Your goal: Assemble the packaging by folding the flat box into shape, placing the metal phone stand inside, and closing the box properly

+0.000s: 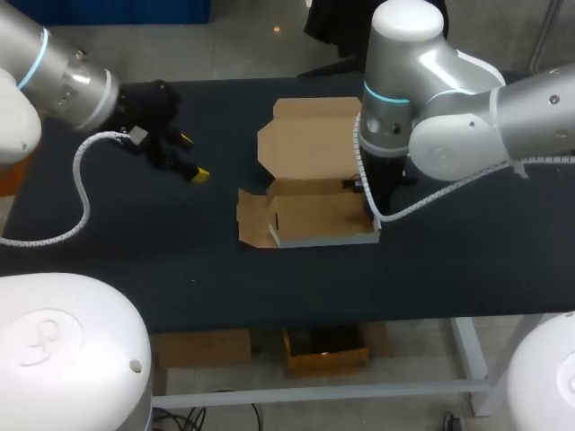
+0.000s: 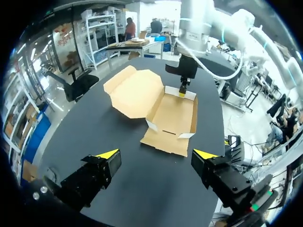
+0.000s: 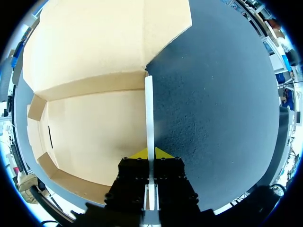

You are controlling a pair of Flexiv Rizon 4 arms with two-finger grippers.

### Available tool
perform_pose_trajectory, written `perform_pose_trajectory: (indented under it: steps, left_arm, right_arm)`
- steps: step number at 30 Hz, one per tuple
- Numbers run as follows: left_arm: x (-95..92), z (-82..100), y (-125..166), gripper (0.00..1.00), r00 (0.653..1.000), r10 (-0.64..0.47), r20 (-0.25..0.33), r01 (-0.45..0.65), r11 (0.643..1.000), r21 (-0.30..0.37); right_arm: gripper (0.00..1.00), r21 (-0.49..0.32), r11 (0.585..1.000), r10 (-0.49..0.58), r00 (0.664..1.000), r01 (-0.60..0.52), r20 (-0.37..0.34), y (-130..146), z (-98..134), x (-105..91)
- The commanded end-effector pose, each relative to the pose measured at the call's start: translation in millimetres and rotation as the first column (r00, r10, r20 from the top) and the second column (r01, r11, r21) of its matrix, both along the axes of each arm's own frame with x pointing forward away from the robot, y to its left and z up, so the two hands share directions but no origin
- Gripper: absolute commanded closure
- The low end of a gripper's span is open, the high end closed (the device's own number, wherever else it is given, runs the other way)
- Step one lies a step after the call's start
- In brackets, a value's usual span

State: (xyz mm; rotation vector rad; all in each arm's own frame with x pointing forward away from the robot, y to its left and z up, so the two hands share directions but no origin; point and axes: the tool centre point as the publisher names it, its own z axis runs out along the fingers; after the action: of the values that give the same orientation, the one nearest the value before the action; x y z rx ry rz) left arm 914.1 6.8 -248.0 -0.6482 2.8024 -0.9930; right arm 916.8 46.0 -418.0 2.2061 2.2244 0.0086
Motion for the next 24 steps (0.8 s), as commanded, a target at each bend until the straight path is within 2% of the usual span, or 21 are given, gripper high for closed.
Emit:
perform_pose_trajectory:
  steps: [1,2,4,5,6,10,11,14,21,24]
  left_arm:
    - [-4.8,-3.7,-13.2,0.0,0.928,0.318,-0.191,-0.319,0.947,0.031]
    - [-6.3,-5.7,-14.9,0.0,0.913,0.347,-0.213,-0.353,0.935,0.009]
    - [-6.5,-11.1,-20.1,0.0,0.867,0.42,-0.268,-0.426,0.904,0.04]
    - [-6.8,-14.2,-21.4,0.0,0.843,0.438,-0.312,-0.454,0.891,0.024]
    - [-6.2,-17.4,-23.4,0.0,0.82,0.454,-0.349,-0.471,0.881,0.04]
    - [-1.8,-33.0,-29.1,0.0,0.698,0.543,-0.467,-0.569,0.816,0.098]
    - [-0.7,-36.9,-29.6,0.0,0.679,0.539,-0.498,-0.578,0.811,0.091]
    - [2.8,-48.5,-31.2,0.0,0.588,0.58,-0.564,-0.62,0.771,0.145]
    - [4.9,-71.8,-33.5,0.0,0.44,0.611,-0.658,-0.668,0.712,0.215]
    - [5.1,-80.9,-35.6,0.0,0.39,0.604,-0.695,-0.675,0.701,0.23]
  right_arm:
    - [1.0,0.0,1.0,0.0,1.0,0.0,-0.001,-0.2,0.8,-0.6]
    - [1.0,0.0,1.0,0.0,1.0,0.0,-0.001,-0.2,0.8,-0.6]
    - [1.0,0.0,1.0,0.0,1.0,0.0,-0.001,-0.2,0.8,-0.6]
    - [1.0,0.0,1.0,0.0,1.0,0.0,-0.001,-0.2,0.8,-0.6]
    - [1.0,0.0,1.0,0.0,1.0,0.0,-0.001,-0.2,0.8,-0.6]
    - [1.0,0.0,1.0,0.0,1.0,0.0,-0.001,-0.2,0.8,-0.6]
    - [1.0,0.0,1.0,0.0,1.0,0.0,-0.001,-0.2,0.8,-0.6]
    - [1.0,0.0,1.0,0.0,1.0,0.0,-0.001,-0.2,0.8,-0.6]
    - [1.0,0.0,1.0,0.0,1.0,0.0,-0.001,-0.2,0.8,-0.6]
    - [1.0,0.0,1.0,0.0,1.0,0.0,-0.001,-0.2,0.8,-0.6]
